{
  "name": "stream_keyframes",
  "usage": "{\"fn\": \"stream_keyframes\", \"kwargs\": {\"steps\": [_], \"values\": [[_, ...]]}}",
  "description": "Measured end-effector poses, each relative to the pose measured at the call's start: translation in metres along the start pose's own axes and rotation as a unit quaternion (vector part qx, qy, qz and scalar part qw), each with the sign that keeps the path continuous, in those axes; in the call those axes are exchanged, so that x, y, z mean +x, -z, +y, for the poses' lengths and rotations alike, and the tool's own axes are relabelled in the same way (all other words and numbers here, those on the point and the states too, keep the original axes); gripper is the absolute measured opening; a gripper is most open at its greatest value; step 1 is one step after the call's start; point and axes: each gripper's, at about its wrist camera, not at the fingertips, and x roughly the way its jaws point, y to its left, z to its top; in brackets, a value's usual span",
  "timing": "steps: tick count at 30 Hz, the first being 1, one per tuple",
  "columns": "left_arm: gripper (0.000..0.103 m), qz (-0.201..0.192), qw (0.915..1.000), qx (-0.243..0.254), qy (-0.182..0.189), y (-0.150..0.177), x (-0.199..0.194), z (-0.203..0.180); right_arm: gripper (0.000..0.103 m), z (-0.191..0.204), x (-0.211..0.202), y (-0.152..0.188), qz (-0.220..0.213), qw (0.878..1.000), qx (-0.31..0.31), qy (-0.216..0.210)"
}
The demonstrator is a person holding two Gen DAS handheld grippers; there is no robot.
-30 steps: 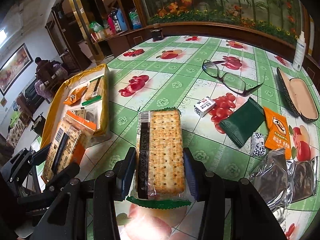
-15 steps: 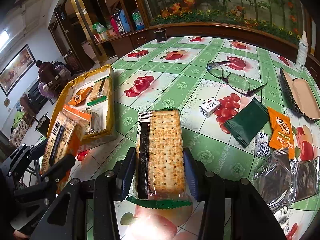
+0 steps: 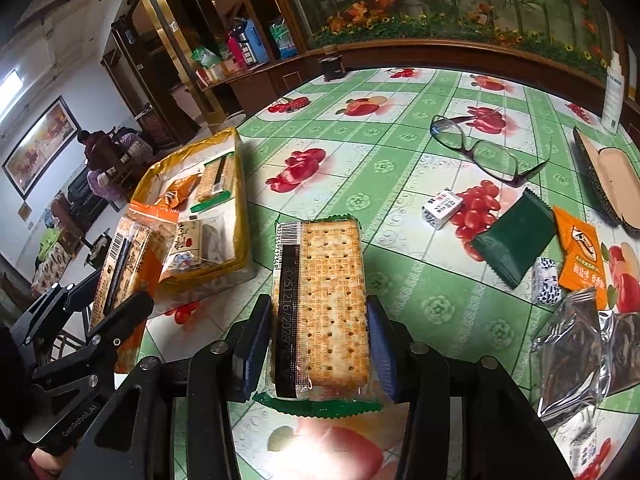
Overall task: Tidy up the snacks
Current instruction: 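Carry both cracker packs over the tray with the left and right tools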
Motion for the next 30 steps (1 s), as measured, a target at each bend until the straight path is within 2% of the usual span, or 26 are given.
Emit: {"fn": "stream_keyframes", "kwargs": {"steps": [30], "values": [[0.054, -0.014, 0.999, -0.037, -0.02, 0.0, -0.012, 0.042, 0.05, 0.056, 0.011, -0.008, 0.006, 0.999, -0.026, -0.039]]}}
